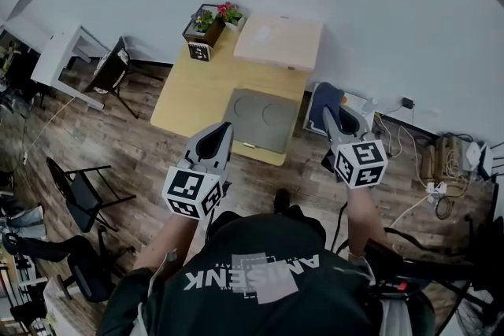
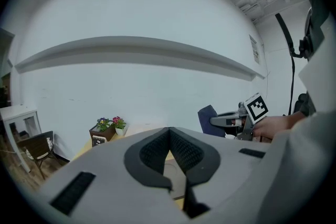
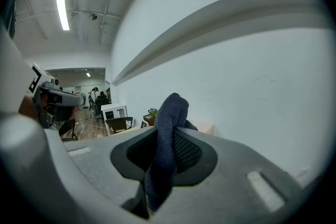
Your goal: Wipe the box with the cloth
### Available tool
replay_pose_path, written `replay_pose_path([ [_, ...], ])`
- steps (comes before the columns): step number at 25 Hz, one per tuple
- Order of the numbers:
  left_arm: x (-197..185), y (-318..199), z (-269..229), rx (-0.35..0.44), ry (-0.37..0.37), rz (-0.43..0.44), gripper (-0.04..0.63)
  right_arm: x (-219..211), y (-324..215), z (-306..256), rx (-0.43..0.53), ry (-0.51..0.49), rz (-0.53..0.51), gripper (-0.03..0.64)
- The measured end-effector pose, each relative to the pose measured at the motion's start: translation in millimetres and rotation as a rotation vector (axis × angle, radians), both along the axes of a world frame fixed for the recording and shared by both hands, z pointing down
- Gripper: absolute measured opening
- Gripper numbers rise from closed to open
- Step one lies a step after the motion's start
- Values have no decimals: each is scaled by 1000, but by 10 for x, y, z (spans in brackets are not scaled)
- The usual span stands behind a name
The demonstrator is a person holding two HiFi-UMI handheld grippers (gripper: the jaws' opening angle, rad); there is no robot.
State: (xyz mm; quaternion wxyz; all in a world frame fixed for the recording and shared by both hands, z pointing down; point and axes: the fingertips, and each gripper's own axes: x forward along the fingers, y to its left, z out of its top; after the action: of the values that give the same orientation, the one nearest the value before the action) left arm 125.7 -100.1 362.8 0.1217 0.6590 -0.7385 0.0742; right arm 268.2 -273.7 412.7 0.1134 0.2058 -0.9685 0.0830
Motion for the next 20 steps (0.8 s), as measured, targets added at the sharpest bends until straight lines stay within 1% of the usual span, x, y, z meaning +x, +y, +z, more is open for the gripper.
replay_pose_path([
  [4,-96,-144,150,-25,-3,11,0,-140,-134,243,-19,20,-6,71],
  [7,-186,-186,280,-41,19,31,0,-247,-216,459,-32,41,4,71],
  [11,-334,-208,454,-72,35,55,0,-352,-374,820,-107,52,51,71],
  [14,-548,-214,528,-76,43,23,0,-442,-511,1124,-162,64,103,71],
  [16,-648,-196,578,-88,37,6,0,-517,-549,1359,-193,94,112,71],
  [20,-677,-208,650,-120,33,31,0,-631,-626,1782,-233,170,108,71],
])
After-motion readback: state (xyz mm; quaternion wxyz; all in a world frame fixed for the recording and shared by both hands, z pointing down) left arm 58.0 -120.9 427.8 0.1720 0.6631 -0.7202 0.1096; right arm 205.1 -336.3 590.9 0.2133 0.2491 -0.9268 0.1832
